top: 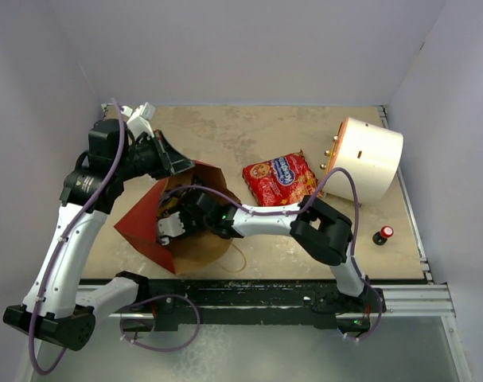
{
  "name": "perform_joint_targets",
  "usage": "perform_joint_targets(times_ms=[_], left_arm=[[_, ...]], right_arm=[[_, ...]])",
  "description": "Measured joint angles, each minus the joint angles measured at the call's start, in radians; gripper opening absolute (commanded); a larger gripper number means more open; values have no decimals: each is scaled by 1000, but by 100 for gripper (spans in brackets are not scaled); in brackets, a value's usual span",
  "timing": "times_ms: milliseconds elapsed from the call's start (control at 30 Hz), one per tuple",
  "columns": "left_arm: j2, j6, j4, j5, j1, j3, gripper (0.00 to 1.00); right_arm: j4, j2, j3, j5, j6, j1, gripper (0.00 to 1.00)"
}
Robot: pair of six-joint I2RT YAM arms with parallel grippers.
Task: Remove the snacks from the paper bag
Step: Take out the snack from the paper bag.
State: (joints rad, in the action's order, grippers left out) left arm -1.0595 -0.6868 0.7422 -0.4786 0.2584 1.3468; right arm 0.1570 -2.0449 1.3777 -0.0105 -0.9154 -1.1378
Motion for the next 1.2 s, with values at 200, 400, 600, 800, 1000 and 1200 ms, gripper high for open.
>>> perform_joint_targets(times_ms=[200,400,600,800,1000,1200], left_arm=[[2,3,14,-1,0,4,0],[14,0,22,15,0,1,0],[27,-12,-1,43,0,-21,0],[26,-13,-25,56,0,-39,0],[27,-12,-30,74,0,-54,0],[10,-10,-38,87,0,-56,0]], right_arm=[[0,-11,0,1,14,0,3],[-72,-1,11,-13,50,1,0],[-94,158,-81,-56,105,1,0],[-75,381,-175,-92,223,1,0],[-67,526,-235,-125,322,1,0],[-162,748,-287,-86,394,1,0]])
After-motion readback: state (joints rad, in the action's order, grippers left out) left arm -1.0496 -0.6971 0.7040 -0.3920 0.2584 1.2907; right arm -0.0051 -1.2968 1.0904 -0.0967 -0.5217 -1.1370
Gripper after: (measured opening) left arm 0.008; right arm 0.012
